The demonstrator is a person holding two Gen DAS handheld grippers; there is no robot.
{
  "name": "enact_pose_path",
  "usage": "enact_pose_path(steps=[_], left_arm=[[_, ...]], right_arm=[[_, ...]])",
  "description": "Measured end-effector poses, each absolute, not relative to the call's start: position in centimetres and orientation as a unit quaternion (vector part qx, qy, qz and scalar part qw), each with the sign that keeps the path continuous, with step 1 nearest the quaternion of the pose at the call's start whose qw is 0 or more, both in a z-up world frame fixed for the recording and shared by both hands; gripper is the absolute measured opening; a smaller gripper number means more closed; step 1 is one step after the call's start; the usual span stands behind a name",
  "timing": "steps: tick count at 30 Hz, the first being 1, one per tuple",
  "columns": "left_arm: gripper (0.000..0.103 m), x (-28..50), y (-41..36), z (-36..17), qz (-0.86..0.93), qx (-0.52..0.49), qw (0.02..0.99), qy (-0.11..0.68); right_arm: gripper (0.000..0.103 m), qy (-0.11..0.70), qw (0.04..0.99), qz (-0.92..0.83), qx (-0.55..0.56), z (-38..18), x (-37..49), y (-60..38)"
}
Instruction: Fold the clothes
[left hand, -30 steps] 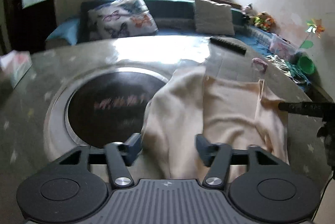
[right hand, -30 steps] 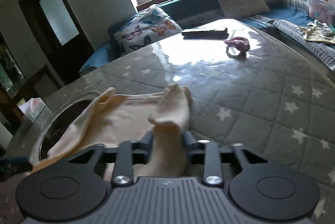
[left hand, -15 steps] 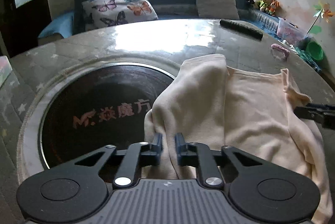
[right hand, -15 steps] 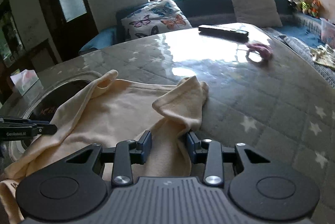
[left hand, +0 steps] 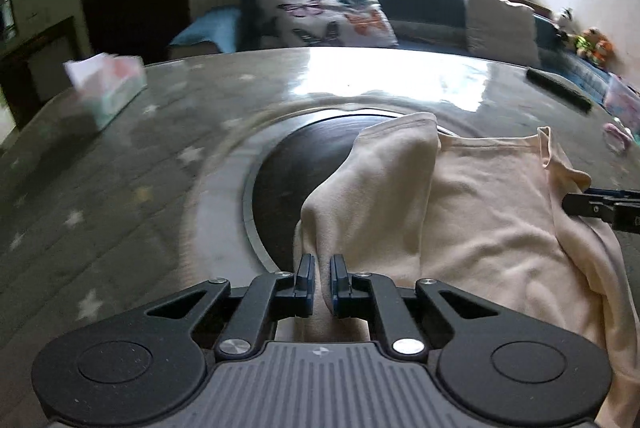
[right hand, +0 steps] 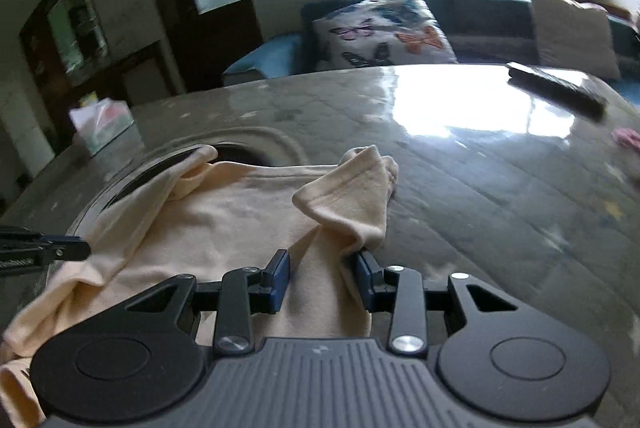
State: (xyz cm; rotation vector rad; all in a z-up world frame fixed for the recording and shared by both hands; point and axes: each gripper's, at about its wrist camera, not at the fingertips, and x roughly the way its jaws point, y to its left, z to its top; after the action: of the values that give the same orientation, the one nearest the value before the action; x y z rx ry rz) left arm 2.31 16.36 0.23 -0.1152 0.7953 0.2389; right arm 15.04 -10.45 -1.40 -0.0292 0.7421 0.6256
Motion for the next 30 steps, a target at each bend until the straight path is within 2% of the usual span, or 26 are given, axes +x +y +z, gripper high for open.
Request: enact_pose_path(steps=[5,6,9,12,17,19,22,25,26,28,30], left_arm=[[0.016,1.4,16.5,1.4,0.115,-0.058,0.917,0.378],[0.021,1.5,16.3,1.8,0.113,-0.055,0.919,0.372],[0.048,1.8,15.4,3.1,0.106,-0.046,0.928,0.354],[0.055,2.8,14.0,3.5,0.089,-0.029,0.934,0.344],[0.055,5.7,11.6,3.2,0.059,0.002,0.936,0.347],[0.055,7.2,11.1,2.5,0.060,0.011,0.933,0.354],[0.055,8.9,10.8,1.6,0.075,0.028,0.931,0.357],[0.054,10.2,10.8,0.8,0.084,0.037,0.927,0.364],[0.052,10.7,10.8,0.5,0.087,0.039,0.926,0.366],[0.024,11.0,11.4,0.2,0.093,0.032,0.924,0.370],[0.013,10.6,12.4,0.3,0.098,0.014,0.924,0.369]], right_arm=[[0.036,0.343,0.893,0.290,-0.011,0.0,15.2,-10.4],[0.036,0.341,0.895,0.287,-0.013,0.1,15.2,-10.4],[0.036,0.339,0.901,0.269,-0.037,0.2,15.7,-10.5],[0.036,0.334,0.907,0.254,-0.043,0.4,15.8,-10.7],[0.035,0.335,0.900,0.271,-0.066,-0.1,16.2,-10.1],[0.019,0.341,0.897,0.275,-0.067,-0.3,16.7,-9.9],[0.008,0.345,0.897,0.270,-0.061,-0.4,17.2,-9.9],[0.006,0.332,0.904,0.266,-0.045,0.5,16.8,-10.8],[0.006,0.328,0.906,0.263,-0.038,0.8,16.7,-11.3],[0.006,0.321,0.912,0.255,-0.024,1.5,16.4,-12.4],[0.006,0.313,0.918,0.242,-0.009,2.2,16.0,-13.8]])
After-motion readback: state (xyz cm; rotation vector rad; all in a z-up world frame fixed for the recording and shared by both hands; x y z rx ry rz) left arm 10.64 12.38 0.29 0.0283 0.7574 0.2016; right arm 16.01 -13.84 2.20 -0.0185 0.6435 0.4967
